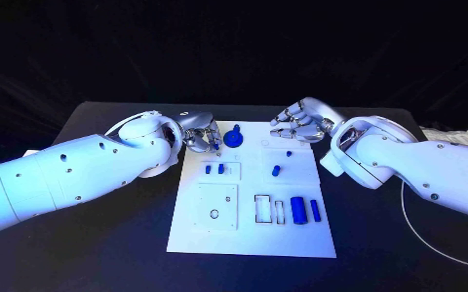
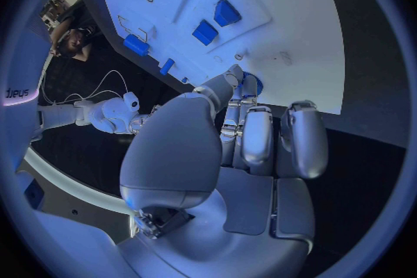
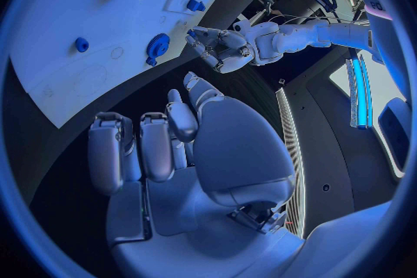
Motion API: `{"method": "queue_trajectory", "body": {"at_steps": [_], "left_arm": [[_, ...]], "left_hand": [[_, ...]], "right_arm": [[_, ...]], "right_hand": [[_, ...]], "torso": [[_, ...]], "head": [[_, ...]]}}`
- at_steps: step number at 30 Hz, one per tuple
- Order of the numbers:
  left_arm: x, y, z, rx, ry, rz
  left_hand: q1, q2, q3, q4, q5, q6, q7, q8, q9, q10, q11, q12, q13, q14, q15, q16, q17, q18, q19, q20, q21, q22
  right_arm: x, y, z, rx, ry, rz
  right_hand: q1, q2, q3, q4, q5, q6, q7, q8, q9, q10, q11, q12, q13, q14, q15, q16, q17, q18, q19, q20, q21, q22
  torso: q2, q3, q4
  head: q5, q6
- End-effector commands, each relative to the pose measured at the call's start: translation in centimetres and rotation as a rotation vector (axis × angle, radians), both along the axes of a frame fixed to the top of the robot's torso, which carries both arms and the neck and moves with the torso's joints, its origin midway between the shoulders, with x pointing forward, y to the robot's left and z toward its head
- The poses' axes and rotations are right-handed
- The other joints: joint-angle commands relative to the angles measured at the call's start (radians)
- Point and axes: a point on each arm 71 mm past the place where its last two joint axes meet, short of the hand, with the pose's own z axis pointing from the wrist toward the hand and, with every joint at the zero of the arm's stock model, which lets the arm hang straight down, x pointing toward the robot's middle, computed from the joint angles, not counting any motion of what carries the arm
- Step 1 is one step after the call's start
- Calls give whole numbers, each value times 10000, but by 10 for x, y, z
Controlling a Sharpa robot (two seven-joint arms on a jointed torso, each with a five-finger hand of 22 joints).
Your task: Assemble the parts on the task board
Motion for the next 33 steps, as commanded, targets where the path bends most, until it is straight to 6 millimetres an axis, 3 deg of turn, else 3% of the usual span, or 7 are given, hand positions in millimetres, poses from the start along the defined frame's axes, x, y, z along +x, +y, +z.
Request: {"method": "queue_trajectory", "body": {"at_steps": [1, 15, 33], "left_arm": [[0, 0, -3, -58, 405, 63], [2, -3, -18, 249, 889, 31], [1, -7, -20, 297, 1004, -81]], "left_hand": [[-98, -92, 80, -24, -8, 38, 49, -33, 2, 10, 55, -68, -12, 369, 55, 58, -31, -88, 229, 67, 30, 735], [-110, -99, 89, -24, -7, 38, 50, -40, -1, 9, 58, -79, -14, 366, 57, 53, -43, -87, 227, 70, 26, 732], [-128, -110, 115, -29, -8, 43, 48, -53, -7, 16, 57, -102, -18, 361, 60, 53, -53, -83, 220, 76, 12, 723]], "right_arm": [[0, 2, 0, -12, -46, 122], [-1, 2, 0, -5, -47, 139], [-1, 3, 0, -3, -46, 145]], "right_hand": [[-79, 34, -5, -4, 28, -63, 15, 44, -10, -38, -4, -55, -3, 471, -60, -25, -8, 125, -66, -1, -46, 64], [-79, 34, -5, -4, 28, -63, 15, 44, -10, -38, -4, -55, -3, 471, -60, -25, -8, 125, -66, -1, -46, 64], [-79, 34, -5, -4, 28, -63, 15, 44, -10, -38, -4, -55, -3, 471, -60, -25, -8, 125, -66, -1, -46, 64]], "torso": [[10, -5, -25], [16, 5, -14], [15, 4, -26]], "head": [[30, 5], [24, -18], [24, -32]]}}
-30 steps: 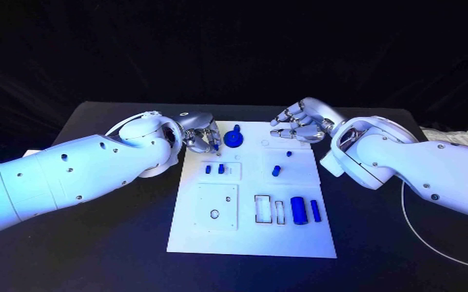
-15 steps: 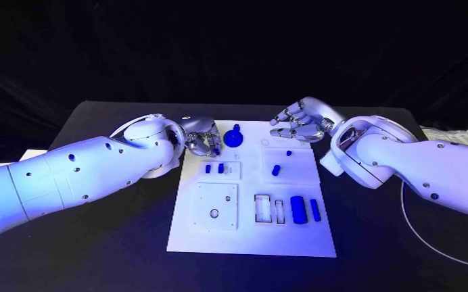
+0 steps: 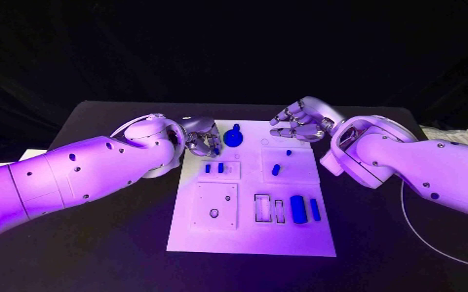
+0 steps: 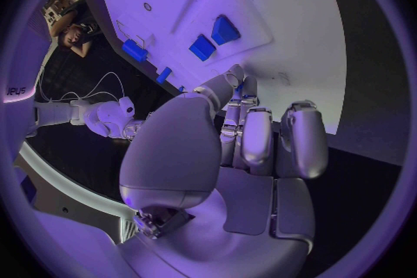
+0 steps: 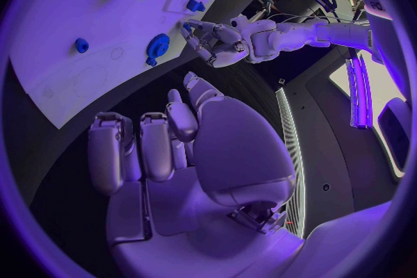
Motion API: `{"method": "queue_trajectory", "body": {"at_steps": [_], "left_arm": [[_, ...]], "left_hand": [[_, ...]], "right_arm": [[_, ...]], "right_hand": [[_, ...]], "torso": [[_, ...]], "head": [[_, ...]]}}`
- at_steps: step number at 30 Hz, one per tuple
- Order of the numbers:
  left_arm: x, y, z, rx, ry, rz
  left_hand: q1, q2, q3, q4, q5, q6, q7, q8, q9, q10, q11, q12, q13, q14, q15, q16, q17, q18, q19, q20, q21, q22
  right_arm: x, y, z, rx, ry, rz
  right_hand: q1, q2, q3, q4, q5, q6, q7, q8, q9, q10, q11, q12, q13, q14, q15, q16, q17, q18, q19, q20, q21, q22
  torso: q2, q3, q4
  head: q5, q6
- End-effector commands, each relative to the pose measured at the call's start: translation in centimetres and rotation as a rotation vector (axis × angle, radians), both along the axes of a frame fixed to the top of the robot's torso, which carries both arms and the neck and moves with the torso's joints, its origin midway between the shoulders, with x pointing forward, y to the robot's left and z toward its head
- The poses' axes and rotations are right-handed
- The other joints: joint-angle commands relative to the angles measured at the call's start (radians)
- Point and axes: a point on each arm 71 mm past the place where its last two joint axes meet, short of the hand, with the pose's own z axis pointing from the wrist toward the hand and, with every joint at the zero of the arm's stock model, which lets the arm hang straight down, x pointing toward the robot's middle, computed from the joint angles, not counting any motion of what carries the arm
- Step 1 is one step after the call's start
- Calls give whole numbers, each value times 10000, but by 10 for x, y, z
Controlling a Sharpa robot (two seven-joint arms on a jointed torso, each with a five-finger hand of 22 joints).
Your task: Assemble the parts on the task board
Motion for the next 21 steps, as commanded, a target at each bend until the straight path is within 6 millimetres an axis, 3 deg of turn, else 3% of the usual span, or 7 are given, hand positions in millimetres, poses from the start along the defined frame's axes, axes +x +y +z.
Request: {"method": "queue_trajectory", "body": {"at_steps": [1, 21], "left_arm": [[-3, -4, -5, 92, 317, -197], [-4, -6, -6, 243, 452, -158]], "left_hand": [[-68, -50, 65, -16, -8, 45, 51, -24, -6, 16, 57, -39, -10, 361, 60, 53, -9, -83, 220, 76, 13, 725], [-111, -77, 84, -15, -10, 58, 49, -38, -13, 22, 63, -71, -15, 356, 63, 63, -8, -76, 208, 82, -10, 709]], "right_arm": [[-1, 1, 0, -14, -40, 116], [-1, 1, 0, -26, -18, 109]], "right_hand": [[-79, 34, -5, -3, 29, -63, 15, 43, -11, -38, -5, -55, -4, 471, -60, -25, -9, 125, -66, -1, -46, 67], [-79, 34, -5, -3, 29, -63, 15, 43, -11, -38, -5, -55, -4, 471, -60, -25, -9, 125, -66, -1, -46, 67]], "torso": [[3, -1, -6], [0, 3, -10]], "head": [[4, -4], [-21, -44]]}}
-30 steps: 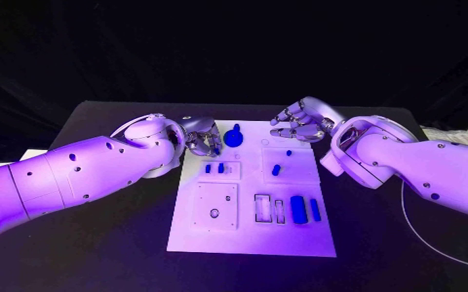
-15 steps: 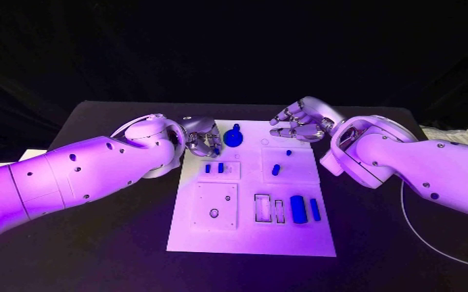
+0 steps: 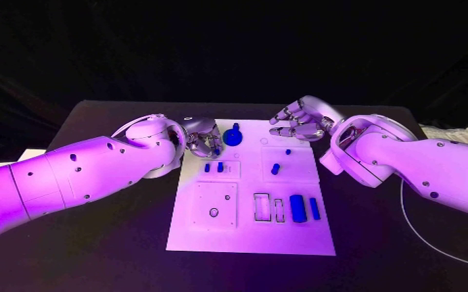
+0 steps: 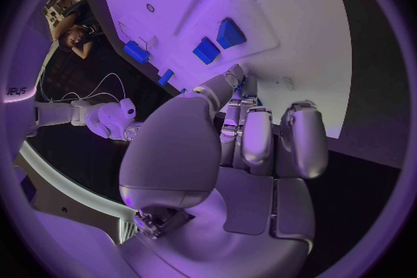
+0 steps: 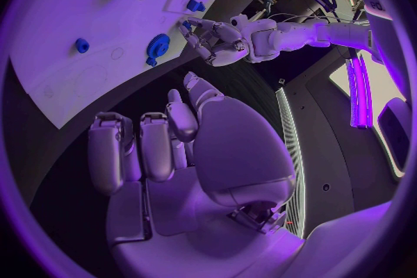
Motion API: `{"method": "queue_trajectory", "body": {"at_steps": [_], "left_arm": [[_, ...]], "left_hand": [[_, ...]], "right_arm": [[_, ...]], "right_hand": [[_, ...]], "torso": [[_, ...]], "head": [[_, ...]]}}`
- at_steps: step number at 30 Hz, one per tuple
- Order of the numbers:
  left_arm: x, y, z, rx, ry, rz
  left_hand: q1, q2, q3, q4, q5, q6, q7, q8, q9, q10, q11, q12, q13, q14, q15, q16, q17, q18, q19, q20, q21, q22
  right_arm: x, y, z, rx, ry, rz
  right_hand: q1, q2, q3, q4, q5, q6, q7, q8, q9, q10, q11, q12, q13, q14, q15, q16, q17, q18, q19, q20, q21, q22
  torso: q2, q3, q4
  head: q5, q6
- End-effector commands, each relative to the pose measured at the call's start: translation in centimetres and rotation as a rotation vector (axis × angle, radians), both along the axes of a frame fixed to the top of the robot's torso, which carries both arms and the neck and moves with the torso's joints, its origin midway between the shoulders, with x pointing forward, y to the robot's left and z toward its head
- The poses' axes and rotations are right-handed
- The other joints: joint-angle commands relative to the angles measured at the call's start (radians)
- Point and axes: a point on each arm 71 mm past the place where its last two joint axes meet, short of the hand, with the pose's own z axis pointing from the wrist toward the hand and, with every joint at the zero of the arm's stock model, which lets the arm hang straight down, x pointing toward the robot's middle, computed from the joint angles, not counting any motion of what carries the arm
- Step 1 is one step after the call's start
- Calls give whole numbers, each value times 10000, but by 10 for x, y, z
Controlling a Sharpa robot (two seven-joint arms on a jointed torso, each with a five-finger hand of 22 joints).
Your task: Assemble the parts on the task board
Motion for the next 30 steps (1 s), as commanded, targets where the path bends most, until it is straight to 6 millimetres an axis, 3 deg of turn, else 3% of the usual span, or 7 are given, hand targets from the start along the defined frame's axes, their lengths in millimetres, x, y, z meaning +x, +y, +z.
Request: {"method": "queue_trajectory", "body": {"at_steps": [1, 9, 16, 21, 30], "left_arm": [[-2, -2, -4, 228, 340, -65], [-1, 0, -6, 439, 461, 80], [-1, 0, -6, 455, 453, 126], [0, 1, -5, 405, 383, 161], [0, 7, -3, 254, 185, 280]], "left_hand": [[-72, -38, 50, 1, -9, 21, 13, -11, -2, 22, 63, -72, -14, 356, 63, 63, -9, -78, 208, 82, -10, 710], [-178, -116, 130, -1, -10, -121, 63, -151, -68, -101, 121, -236, -57, 333, 101, 59, -51, -69, 181, 113, -56, 684], [-379, -347, 241, 10, -13, -821, 231, -520, -293, -604, 319, -581, -180, 287, 253, -6, -197, -45, 115, 218, -201, 574], [-488, -504, 343, 10, -11, -1344, 279, -508, -473, -1017, 398, -667, -224, 255, 322, -43, -300, 19, 9, 294, -468, 358], [-512, -547, 388, 5, -11, -1391, 301, -479, -514, -1175, 433, -655, -221, 243, 350, -55, -347, 63, -60, 328, -650, 208]], "right_arm": [[-1, 1, 0, -28, -17, 106], [-1, 1, 0, -29, -16, 96], [-1, 1, 0, -28, -17, 98], [-1, 0, 0, -30, -17, 89], [0, -1, 0, -47, -15, 37]], "right_hand": [[-79, 34, -5, -4, 29, -63, 15, 43, -11, -38, -5, -55, -4, 471, -60, -25, -9, 126, -66, -2, -46, 69], [-79, 34, -5, -4, 29, -63, 15, 43, -11, -38, -5, -55, -4, 471, -60, -25, -9, 126, -66, -2, -46, 69], [-79, 34, -5, -4, 29, -63, 15, 43, -11, -38, -5, -55, -4, 471, -60, -25, -9, 126, -66, -2, -46, 69], [-79, 34, -5, -4, 29, -63, 15, 43, -11, -38, -5, -55, -4, 471, -60, -25, -9, 126, -66, -2, -46, 69], [-89, 39, -3, -5, 34, -63, 15, 60, -16, -32, -5, -62, -14, 475, -61, -37, -16, 127, -68, -3, -54, 59]], "torso": [[-2, -1, -5], [-6, -3, 6], [-8, -5, 7], [-7, -4, 3], [-9, -11, 1]], "head": [[-6, -13], [-16, -30], [-17, -30], [-11, -26], [-13, -2]]}}
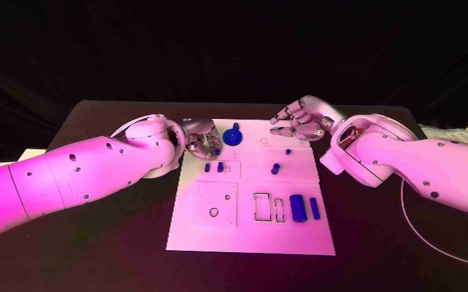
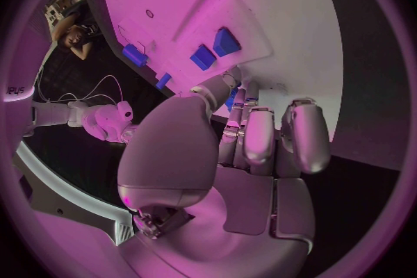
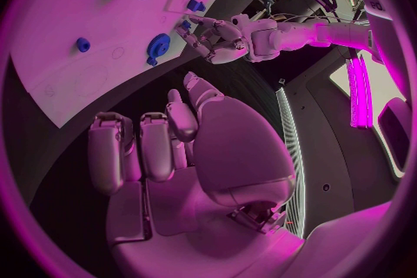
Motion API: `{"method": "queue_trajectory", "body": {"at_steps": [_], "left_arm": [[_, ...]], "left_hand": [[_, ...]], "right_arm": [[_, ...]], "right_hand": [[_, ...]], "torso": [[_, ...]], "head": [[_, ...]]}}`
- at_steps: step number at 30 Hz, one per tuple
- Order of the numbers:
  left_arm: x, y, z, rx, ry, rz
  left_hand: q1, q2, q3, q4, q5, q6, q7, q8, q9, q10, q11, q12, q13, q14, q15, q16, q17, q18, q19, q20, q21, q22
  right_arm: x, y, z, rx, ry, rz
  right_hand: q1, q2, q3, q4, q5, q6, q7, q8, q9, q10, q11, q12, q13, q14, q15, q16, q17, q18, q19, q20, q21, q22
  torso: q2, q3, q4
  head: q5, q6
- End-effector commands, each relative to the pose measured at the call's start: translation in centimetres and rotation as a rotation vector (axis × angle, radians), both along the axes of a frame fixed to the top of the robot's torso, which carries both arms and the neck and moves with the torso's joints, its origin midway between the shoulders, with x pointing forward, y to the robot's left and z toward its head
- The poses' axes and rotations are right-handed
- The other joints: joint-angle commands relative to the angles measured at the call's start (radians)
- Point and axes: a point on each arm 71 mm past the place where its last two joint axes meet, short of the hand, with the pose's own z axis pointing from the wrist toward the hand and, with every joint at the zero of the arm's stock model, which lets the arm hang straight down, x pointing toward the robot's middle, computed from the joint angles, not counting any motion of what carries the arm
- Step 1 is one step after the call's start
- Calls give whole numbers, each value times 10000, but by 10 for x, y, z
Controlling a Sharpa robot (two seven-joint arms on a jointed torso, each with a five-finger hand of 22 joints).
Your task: Assemble the parts on the task board
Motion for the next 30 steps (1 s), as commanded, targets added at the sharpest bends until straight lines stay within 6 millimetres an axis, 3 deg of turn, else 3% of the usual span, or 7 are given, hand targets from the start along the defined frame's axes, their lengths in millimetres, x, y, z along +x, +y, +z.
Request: {"method": "queue_trajectory", "body": {"at_steps": [1, 5, 9, 13, 19, 25, 30], "left_arm": [[0, 4, -1, -19, -55, 114], [0, 11, 0, -257, -19, 278], [2, 25, 3, -1175, 362, 654], [3, 41, 8, -3061, 892, 1208], [4, 60, 18, -6533, 1405, 2176], [-4, 65, 21, -9984, 2534, 3012], [-12, 65, 21, -12230, 3574, 3428]], "left_hand": [[-41, -79, 74, -10, -13, -63, 16, 10, -10, -69, -30, 19, 28, 222, 82, -64, -32, 68, -32, 76, -52, 185], [-14, -87, 106, -31, -12, -72, 12, 15, -23, -92, -30, 30, 33, 218, 86, -61, -34, 87, -61, 85, -128, 122], [116, -77, 253, -122, -11, -41, 12, 43, -45, -99, -26, 64, 48, 102, 85, -299, -375, 211, -287, 101, -652, -308], [238, -152, 489, -272, -10, 10, 100, 73, -99, -405, 82, 59, 37, -620, 168, -1533, -1967, 524, -1052, 171, -2194, -1521], [182, -148, 530, -270, -8, 231, 238, 177, -128, -334, 156, 306, 112, -1671, 246, -3093, -3874, 918, -2171, 254, -4244, -3073], [162, 68, 418, -177, -6, 603, 115, 399, -69, 431, -48, 896, 331, -1891, 128, -3432, -4288, 1011, -2405, 198, -4702, -3402], [120, 207, 243, -106, -8, 732, 64, 507, -50, 521, -117, 1151, 442, -1928, 76, -3495, -4392, 1021, -2473, 140, -4895, -3535]], "right_arm": [[0, -1, 0, -47, -15, 56], [3, -5, -1, -101, -25, -49], [8, -15, -2, -290, -142, -180], [11, -23, -3, -675, -265, -146], [13, -30, -5, -1476, -584, 72], [13, -32, -5, -2548, -1182, 288], [11, -31, -5, -3837, -1803, 599]], "right_hand": [[-89, 40, -3, -5, 35, -63, 15, 60, -16, -32, -5, -62, -15, 474, -61, -37, -16, 127, -68, -3, -54, 54], [-32, 15, 29, -57, 41, -94, 19, 59, -27, -442, -8, -810, -561, 439, -64, -152, -158, 161, -170, -6, -127, -98], [88, -52, 299, -121, 51, -103, 28, 63, -57, -2487, -18, -4964, -3675, 163, -66, -1019, -1168, 325, -692, -16, -532, -873], [201, -210, 754, -149, 68, 14, 83, 26, -83, -2958, 97, -6850, -5373, 53, -18, -1725, -1944, 374, -845, 12, -730, -1160], [381, -456, 1401, -359, 20, 192, 148, -103, -116, -2705, 248, -8673, -7473, 103, 113, -2010, -2208, 402, -874, 124, -847, -1291], [428, -553, 1780, -557, -10, 440, 93, -215, -117, -2422, 258, -9341, -8551, 95, 114, -2222, -2418, 420, -926, 146, -939, -1409], [375, -639, 1927, -640, 1, 563, 88, -293, -118, -2397, 285, -9664, -9131, 72, 138, -2368, -2560, 438, -983, 169, -1009, -1504]], "torso": [[-3, -9, -4], [-9, -10, -11], [-13, -6, -3], [-15, 1, -9], [-6, -11, 12], [0, -13, -8], [7, -13, -11]], "head": [[-7, 14], [-21, 48], [-37, 99], [-57, 162], [-114, 238], [-129, 315], [-249, 349]]}}
